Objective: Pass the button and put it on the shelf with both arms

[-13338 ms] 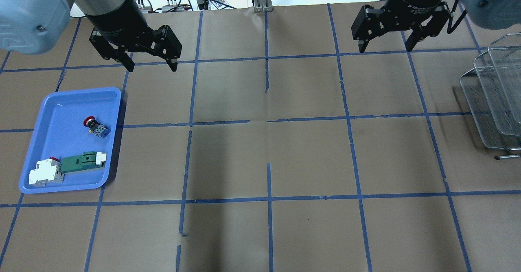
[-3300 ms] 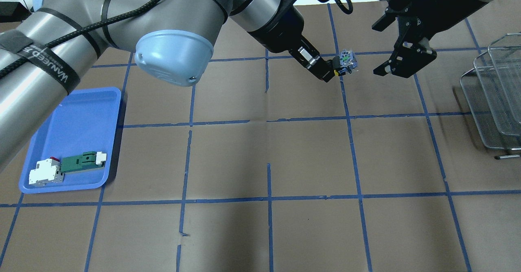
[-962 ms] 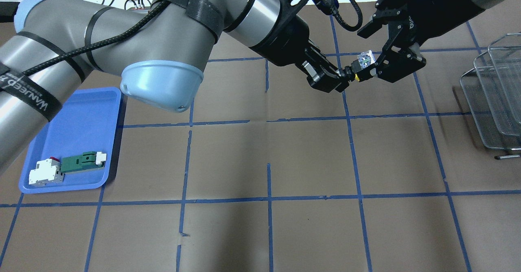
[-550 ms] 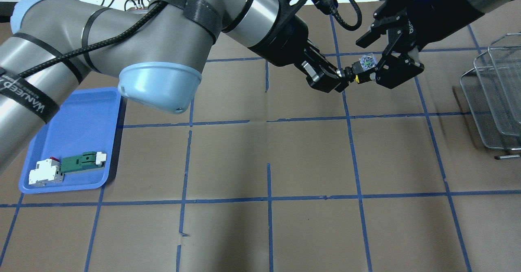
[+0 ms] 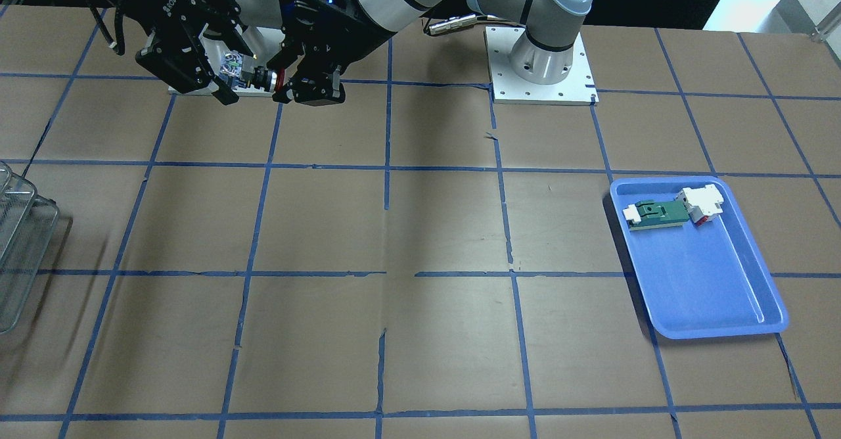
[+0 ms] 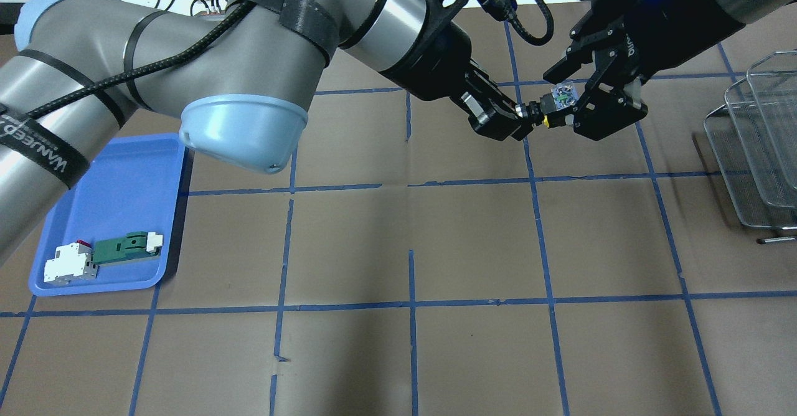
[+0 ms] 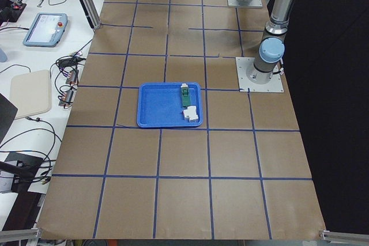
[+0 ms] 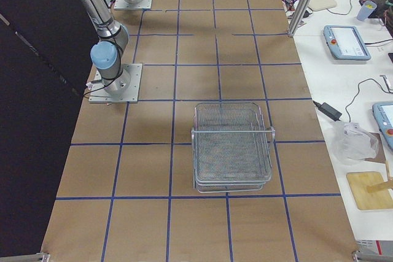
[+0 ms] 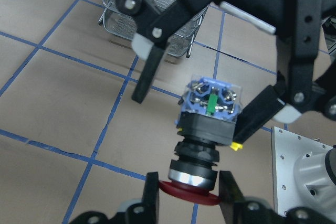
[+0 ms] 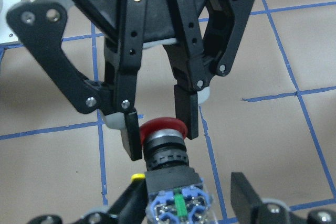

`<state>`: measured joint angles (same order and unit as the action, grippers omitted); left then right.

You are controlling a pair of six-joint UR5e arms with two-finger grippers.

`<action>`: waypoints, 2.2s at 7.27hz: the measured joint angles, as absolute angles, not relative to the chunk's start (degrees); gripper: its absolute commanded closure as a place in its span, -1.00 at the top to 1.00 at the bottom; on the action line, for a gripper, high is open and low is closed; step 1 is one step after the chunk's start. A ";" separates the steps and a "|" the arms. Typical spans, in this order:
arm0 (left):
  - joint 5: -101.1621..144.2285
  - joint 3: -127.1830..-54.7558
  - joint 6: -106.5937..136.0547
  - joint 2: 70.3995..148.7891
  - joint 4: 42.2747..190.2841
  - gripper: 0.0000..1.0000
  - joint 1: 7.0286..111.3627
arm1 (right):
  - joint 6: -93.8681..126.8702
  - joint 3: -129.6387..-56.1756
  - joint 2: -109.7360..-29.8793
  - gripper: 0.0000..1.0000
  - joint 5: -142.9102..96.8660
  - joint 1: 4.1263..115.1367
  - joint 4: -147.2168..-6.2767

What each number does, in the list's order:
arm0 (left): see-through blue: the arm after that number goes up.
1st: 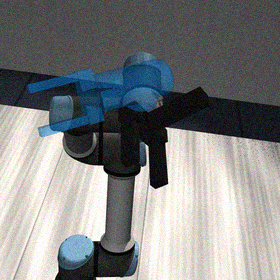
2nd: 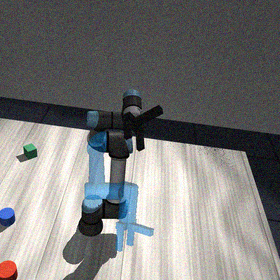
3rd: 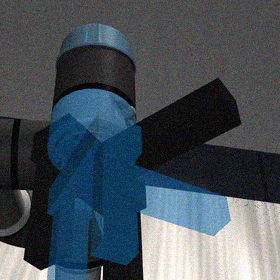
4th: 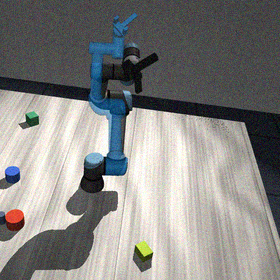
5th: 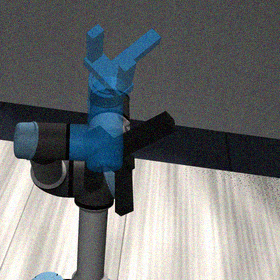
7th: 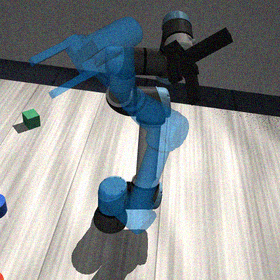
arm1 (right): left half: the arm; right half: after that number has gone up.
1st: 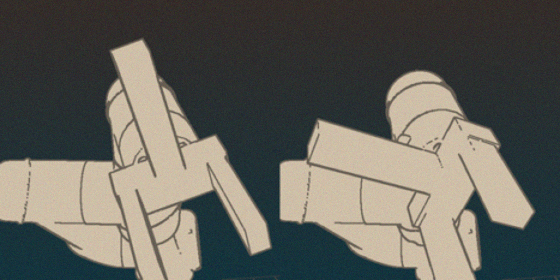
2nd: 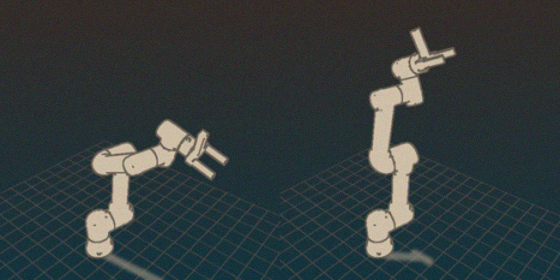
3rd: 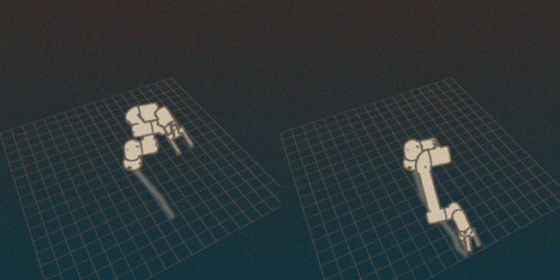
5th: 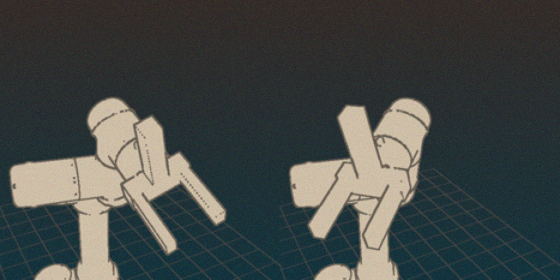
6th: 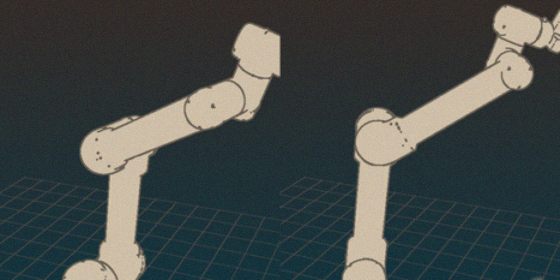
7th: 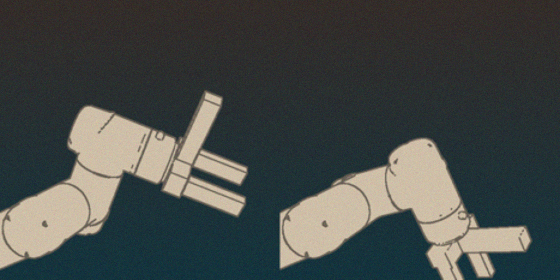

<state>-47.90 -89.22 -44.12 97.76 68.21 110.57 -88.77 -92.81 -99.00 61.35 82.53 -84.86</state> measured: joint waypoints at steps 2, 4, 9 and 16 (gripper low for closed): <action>-48.12 -89.15 -44.12 97.77 68.07 -1.00 110.55 | -88.77 -92.81 -99.31 -1.00 61.30 82.53 -84.24; -48.29 -89.12 -44.12 97.81 67.39 -1.00 110.58 | -88.77 -92.81 -99.95 -1.00 61.36 82.53 -83.95; -48.73 -88.85 -42.83 97.73 66.18 0.81 110.53 | -88.62 -92.69 -99.88 -1.00 64.09 82.00 -81.99; -66.84 -89.04 -37.88 96.70 70.63 1.00 105.07 | -89.73 -92.29 -92.35 -1.00 77.80 71.81 -90.14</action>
<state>-66.84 -89.04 -37.88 96.70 70.63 105.07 -89.73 -92.29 -92.35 77.80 71.81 -90.14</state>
